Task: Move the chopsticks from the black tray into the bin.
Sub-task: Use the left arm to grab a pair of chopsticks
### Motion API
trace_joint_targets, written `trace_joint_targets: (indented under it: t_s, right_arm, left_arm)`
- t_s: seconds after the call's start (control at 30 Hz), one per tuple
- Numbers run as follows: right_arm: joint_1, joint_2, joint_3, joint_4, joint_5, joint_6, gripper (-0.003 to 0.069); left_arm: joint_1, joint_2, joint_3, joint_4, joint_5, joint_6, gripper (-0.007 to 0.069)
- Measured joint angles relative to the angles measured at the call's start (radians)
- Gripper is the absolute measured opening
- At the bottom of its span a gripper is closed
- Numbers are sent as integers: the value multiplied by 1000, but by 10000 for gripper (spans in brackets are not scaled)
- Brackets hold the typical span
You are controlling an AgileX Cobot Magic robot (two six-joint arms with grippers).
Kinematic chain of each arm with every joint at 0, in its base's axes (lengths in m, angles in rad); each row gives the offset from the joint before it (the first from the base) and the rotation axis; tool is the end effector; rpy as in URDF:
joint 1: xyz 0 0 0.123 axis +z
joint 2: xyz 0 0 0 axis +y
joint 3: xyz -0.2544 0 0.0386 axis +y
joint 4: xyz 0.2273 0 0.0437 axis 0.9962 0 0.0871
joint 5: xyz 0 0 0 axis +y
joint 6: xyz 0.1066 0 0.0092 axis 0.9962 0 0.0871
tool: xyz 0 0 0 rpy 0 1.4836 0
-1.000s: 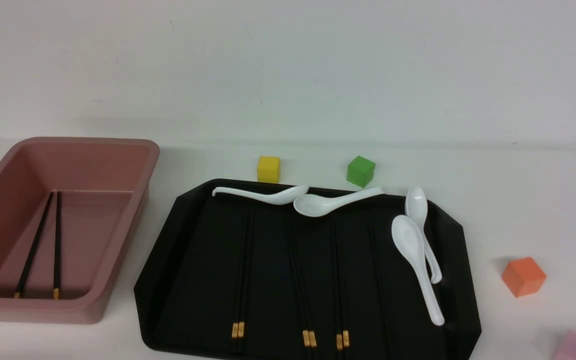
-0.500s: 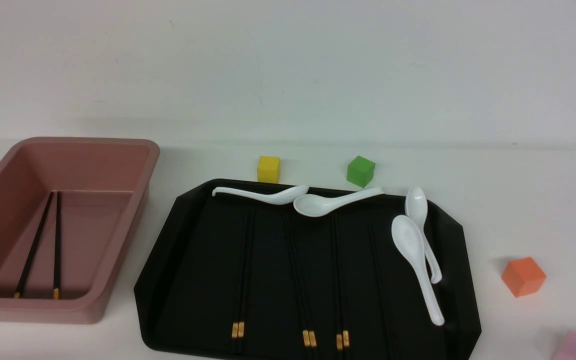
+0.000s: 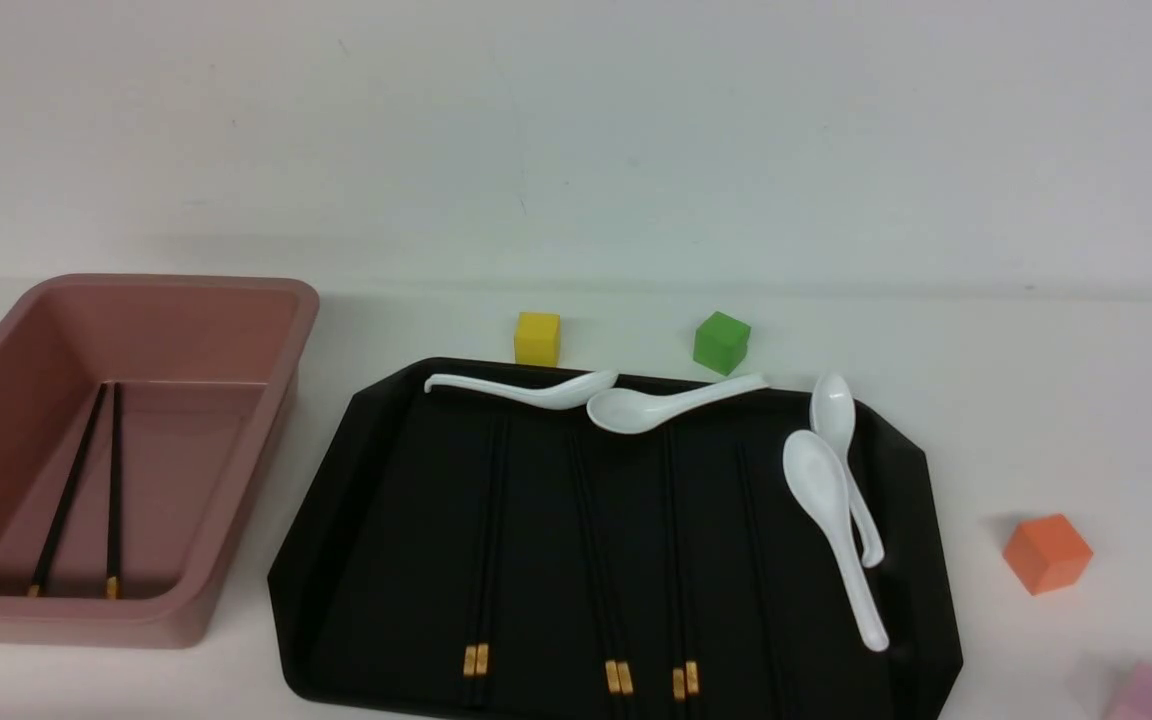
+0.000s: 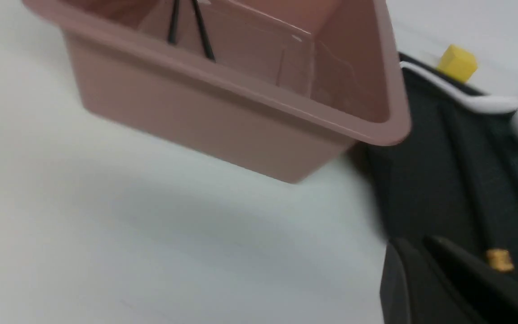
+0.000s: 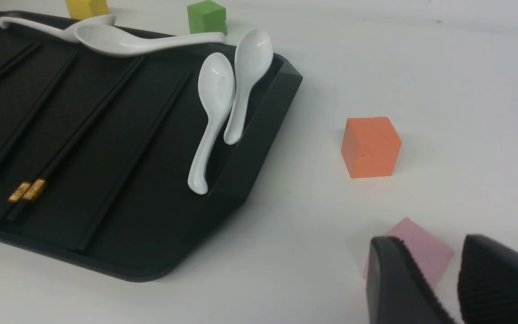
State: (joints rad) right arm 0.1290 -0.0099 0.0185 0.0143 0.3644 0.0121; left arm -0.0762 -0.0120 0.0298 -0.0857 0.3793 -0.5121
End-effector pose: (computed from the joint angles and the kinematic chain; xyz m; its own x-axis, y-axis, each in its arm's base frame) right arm 0.0748 0.0103 0.1705 -0.2829 -0.0110 -0.9591 -0.1263 0.9917 0.0259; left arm 0.0746 -0.0091 0.1656 -0.3106 -0.5354 -0.7854 -0.0808 0.8381 -0.5394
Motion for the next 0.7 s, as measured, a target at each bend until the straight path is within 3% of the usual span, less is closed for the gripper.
trace_joint_targets:
  t_s: [0.17,0.33,0.6,0.7]
  right_arm:
    - [0,0,0,0,0,0,240]
    - [0,0,0,0,0,0,240]
    - [0,0,0,0,0,0,240]
    - [0,0,0,0,0,0,240]
  left_arm:
    - [0,0,0,-416,-2,-278,50]
    - [0,0,0,-689,-14,-406,57]
    - [0,0,0,-789,-112,-426,61]
    - [0,0,-28,-784,-186,-357,61]
